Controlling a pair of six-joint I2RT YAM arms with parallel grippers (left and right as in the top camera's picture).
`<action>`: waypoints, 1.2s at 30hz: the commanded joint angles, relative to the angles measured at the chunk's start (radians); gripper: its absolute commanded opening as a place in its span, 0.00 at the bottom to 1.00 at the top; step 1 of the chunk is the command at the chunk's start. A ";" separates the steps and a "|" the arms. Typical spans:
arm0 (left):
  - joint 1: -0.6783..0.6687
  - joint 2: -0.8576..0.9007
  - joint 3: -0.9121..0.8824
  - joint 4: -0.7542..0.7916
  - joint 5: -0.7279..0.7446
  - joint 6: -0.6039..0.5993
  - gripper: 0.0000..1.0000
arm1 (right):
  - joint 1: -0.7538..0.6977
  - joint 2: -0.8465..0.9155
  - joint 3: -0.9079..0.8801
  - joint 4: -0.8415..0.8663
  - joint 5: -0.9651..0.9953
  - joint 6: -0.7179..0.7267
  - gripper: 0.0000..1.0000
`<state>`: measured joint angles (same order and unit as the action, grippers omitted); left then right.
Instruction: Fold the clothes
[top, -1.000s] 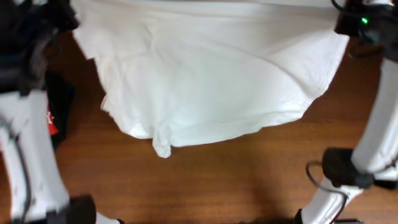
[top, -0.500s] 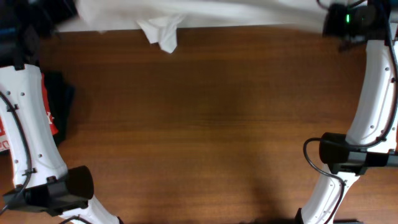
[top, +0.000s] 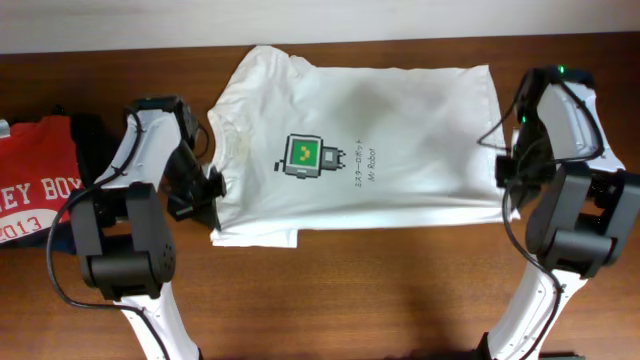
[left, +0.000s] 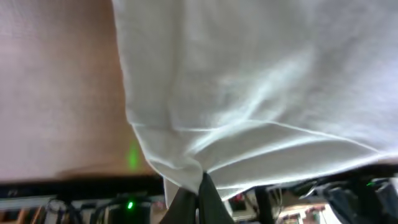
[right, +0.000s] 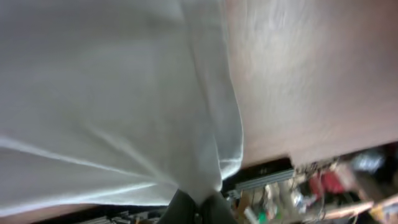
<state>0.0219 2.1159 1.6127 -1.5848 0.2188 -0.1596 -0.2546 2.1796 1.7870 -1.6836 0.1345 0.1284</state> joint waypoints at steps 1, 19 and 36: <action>0.018 -0.029 -0.042 -0.028 -0.097 0.021 0.00 | -0.041 -0.019 -0.087 0.005 0.035 0.046 0.04; 0.021 -0.259 -0.076 0.203 0.058 0.019 0.00 | -0.046 -0.185 -0.200 0.302 -0.102 0.063 0.04; 0.007 -0.146 -0.076 0.681 0.081 -0.060 0.00 | -0.006 -0.177 -0.200 0.587 -0.132 -0.001 0.04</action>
<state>0.0338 1.9224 1.5372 -0.9489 0.2928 -0.2062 -0.2657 2.0163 1.5799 -1.1156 0.0010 0.1307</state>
